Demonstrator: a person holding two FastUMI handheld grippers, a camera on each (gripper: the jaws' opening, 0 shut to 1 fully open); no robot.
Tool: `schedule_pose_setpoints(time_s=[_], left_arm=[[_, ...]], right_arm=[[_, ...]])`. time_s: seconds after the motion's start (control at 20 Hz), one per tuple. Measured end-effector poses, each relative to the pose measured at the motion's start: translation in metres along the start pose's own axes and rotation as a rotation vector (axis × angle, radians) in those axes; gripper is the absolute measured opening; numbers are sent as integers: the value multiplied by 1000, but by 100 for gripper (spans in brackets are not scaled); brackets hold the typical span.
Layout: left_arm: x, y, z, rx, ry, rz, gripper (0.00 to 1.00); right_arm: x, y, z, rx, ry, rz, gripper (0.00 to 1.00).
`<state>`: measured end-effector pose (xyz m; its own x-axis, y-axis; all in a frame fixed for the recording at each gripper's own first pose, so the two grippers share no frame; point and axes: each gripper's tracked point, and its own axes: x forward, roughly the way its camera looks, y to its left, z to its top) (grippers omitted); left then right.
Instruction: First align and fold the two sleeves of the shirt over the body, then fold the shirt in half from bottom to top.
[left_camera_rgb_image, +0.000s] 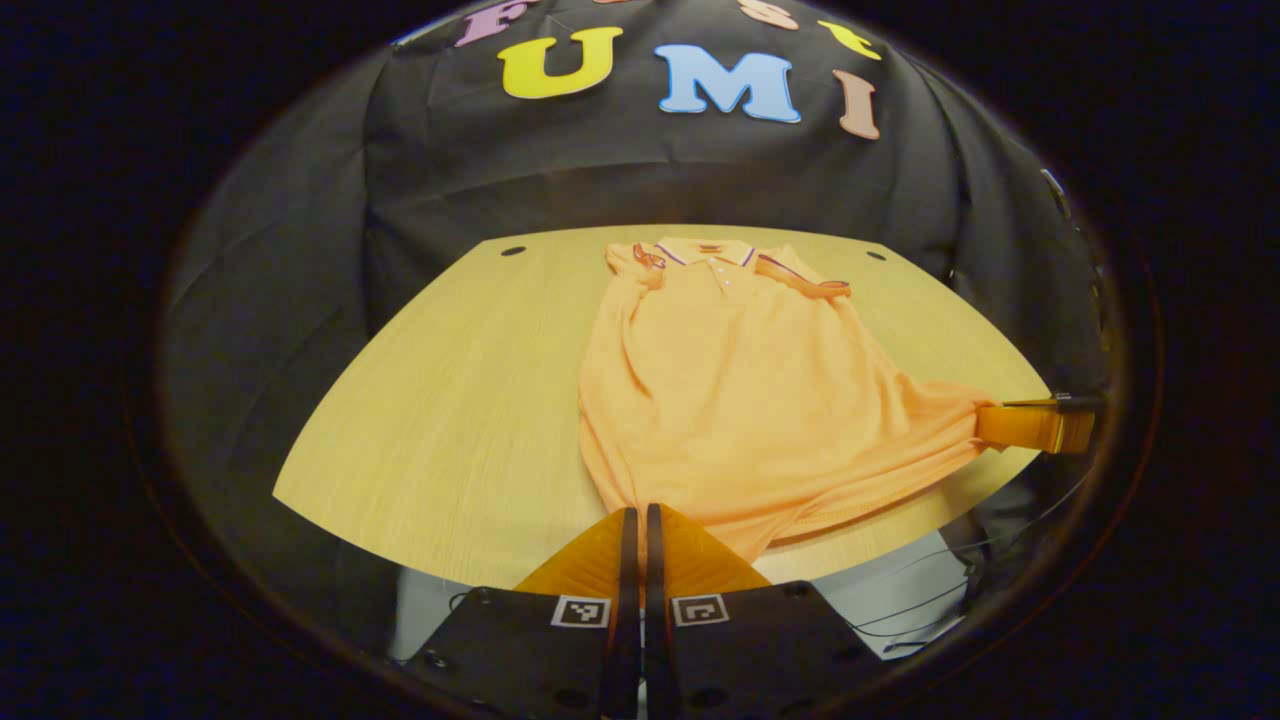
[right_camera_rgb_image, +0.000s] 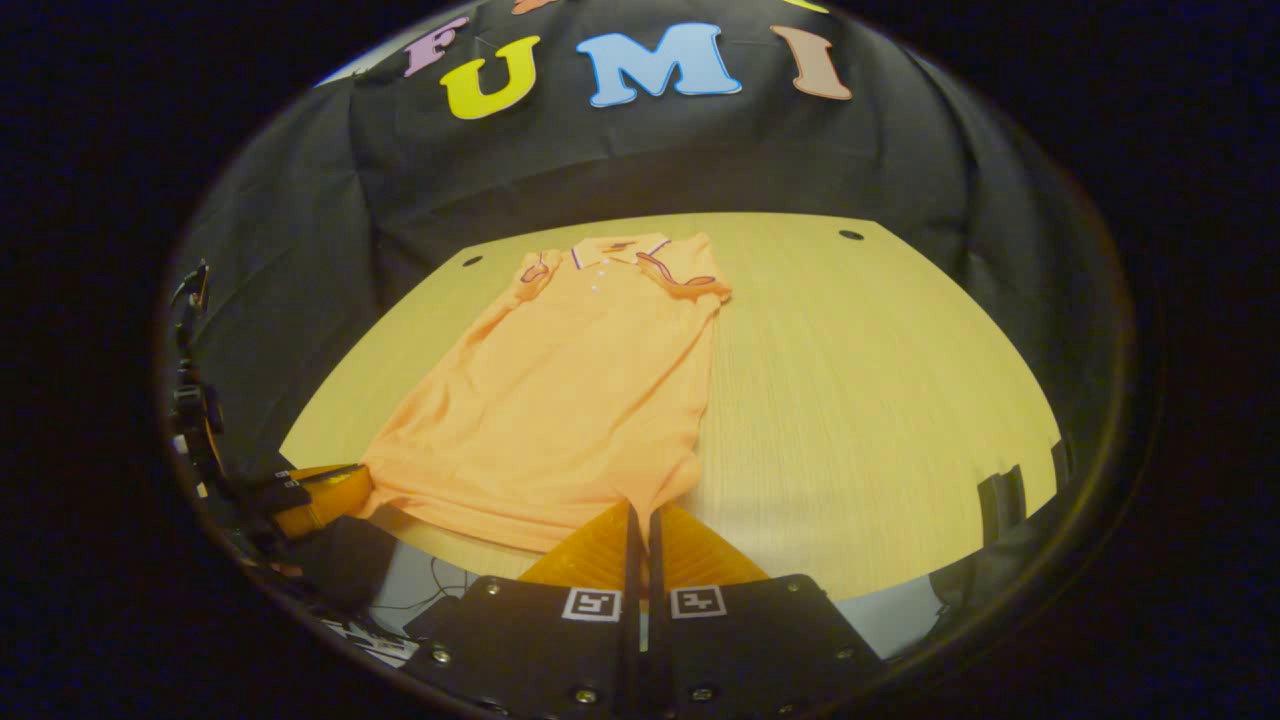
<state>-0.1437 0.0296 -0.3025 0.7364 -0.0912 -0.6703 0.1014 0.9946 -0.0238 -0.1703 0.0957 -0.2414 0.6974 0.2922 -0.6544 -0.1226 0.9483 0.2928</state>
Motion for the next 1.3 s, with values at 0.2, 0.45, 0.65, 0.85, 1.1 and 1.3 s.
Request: schedule_pose_setpoints(time_s=[0.2, 0.45, 0.65, 0.85, 1.1, 1.3], left_arm=[[-2, -8, 46, -10, -72, 21, 7], [8, -15, 94, -24, -141, 15, 8], [28, -17, 136, -17, -188, -4, 9], [47, -18, 164, -13, -213, -21, 10], [84, -13, 211, -17, -225, -51, 10], [119, -13, 247, -8, -234, -73, 8]], right_arm=[[-2, -3, 37, -39, -64, 18, 4], [4, -6, 80, -25, -127, 20, 4], [15, -11, 116, -23, -171, -3, 4], [37, -16, 149, -16, -186, -24, 4], [69, -19, 189, -29, -198, -53, 4], [96, -22, 225, -25, -211, -77, 4]])
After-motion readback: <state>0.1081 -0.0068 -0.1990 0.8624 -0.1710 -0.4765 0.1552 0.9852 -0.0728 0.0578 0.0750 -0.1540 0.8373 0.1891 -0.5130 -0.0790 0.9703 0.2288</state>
